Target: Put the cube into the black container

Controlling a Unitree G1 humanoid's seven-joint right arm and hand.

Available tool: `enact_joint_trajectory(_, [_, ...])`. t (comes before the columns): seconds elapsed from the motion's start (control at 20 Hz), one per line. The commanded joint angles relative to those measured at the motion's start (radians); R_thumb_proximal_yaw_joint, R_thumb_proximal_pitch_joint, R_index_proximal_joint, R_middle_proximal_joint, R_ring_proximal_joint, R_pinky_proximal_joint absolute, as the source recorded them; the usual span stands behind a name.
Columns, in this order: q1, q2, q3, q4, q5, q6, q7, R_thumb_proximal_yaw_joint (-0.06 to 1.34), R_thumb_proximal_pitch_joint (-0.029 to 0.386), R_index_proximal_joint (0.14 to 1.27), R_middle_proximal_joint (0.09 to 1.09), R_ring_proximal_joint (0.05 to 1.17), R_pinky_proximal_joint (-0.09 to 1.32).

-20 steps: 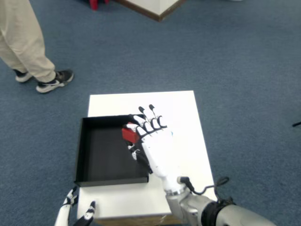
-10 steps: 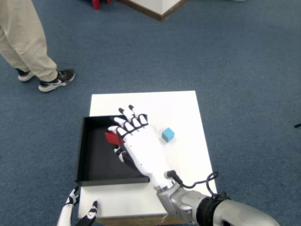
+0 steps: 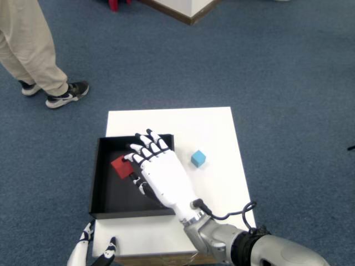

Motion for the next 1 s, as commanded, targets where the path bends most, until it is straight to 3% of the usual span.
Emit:
enact_joint_trajectory(0.05, [-0.062, 0.003, -0.026, -0.038, -0.012, 0.019, -0.009, 1.22, 0.132, 1.12, 0.40, 0.23, -0.01])
enact_joint_trajectory(0.1, [-0.063, 0.003, -0.025, -0.043, -0.011, 0.023, -0.007, 1.19, 0.129, 1.06, 0.40, 0.23, 0.00])
enact_joint_trajectory(0.15, [-0.066, 0.003, -0.026, -0.049, -0.006, 0.032, -0.003, 1.00, 0.113, 0.88, 0.40, 0.23, 0.00])
enact_joint_trajectory(0.2, [-0.069, 0.002, -0.027, -0.054, -0.002, 0.044, 0.003, 0.90, 0.101, 0.79, 0.39, 0.22, -0.01])
enact_joint_trajectory(0.35, [-0.073, 0.002, -0.028, -0.084, -0.002, 0.141, 0.066, 0.72, 0.127, 0.54, 0.28, 0.17, -0.03])
enact_joint_trajectory(1.0, [-0.035, -0.004, -0.028, -0.120, -0.006, 0.209, 0.079, 0.63, 0.132, 0.47, 0.24, 0.16, -0.02])
